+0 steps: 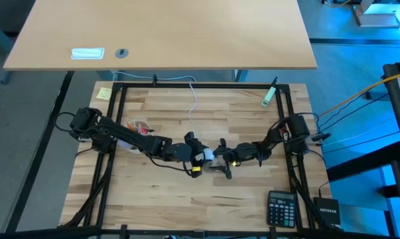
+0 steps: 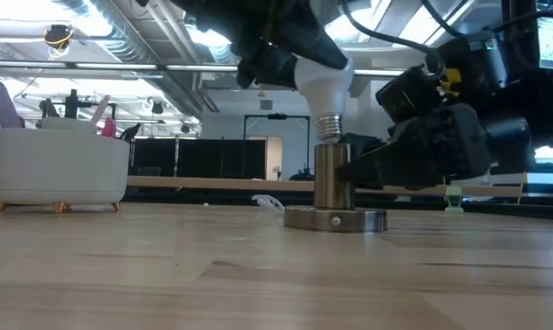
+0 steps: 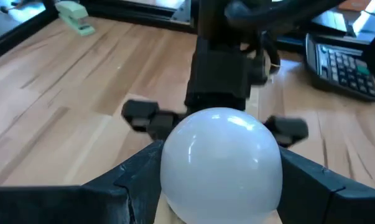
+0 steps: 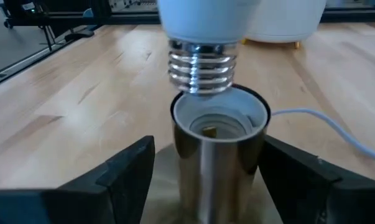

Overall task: Screw lightbulb
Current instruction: Insert the lightbulb into the lamp

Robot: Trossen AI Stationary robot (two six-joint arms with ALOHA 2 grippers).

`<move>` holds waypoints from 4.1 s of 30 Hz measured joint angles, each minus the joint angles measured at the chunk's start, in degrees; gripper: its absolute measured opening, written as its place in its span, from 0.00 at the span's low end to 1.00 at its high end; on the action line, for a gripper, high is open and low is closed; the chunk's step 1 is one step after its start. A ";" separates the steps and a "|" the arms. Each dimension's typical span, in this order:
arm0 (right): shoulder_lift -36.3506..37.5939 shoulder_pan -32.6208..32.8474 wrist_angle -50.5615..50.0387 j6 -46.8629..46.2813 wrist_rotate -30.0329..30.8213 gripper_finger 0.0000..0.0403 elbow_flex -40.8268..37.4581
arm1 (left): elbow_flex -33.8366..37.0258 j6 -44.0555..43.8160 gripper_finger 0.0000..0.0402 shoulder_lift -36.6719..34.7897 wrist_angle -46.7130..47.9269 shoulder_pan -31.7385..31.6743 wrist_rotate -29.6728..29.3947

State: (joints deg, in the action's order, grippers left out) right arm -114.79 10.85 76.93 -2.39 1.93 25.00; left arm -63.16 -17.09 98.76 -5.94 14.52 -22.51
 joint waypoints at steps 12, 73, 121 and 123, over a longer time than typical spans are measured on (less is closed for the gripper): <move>-2.25 0.00 -0.22 0.43 0.16 0.56 0.21 | -0.02 1.26 0.59 1.02 -0.90 -0.39 -0.71; 1.76 0.00 -4.13 -4.72 -5.22 0.45 0.89 | -2.34 4.19 0.59 3.88 -0.52 -0.39 2.68; 30.52 5.25 -41.27 -19.26 -40.30 0.45 15.29 | -15.29 20.53 0.59 3.49 -7.42 -6.49 44.80; 30.52 5.26 -42.12 -19.06 -39.95 0.45 15.29 | -15.28 20.26 0.62 3.50 -7.05 -6.56 44.45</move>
State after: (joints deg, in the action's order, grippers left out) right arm -84.27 16.11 34.82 -21.45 -38.02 40.29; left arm -78.43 3.17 102.26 -12.98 7.97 21.95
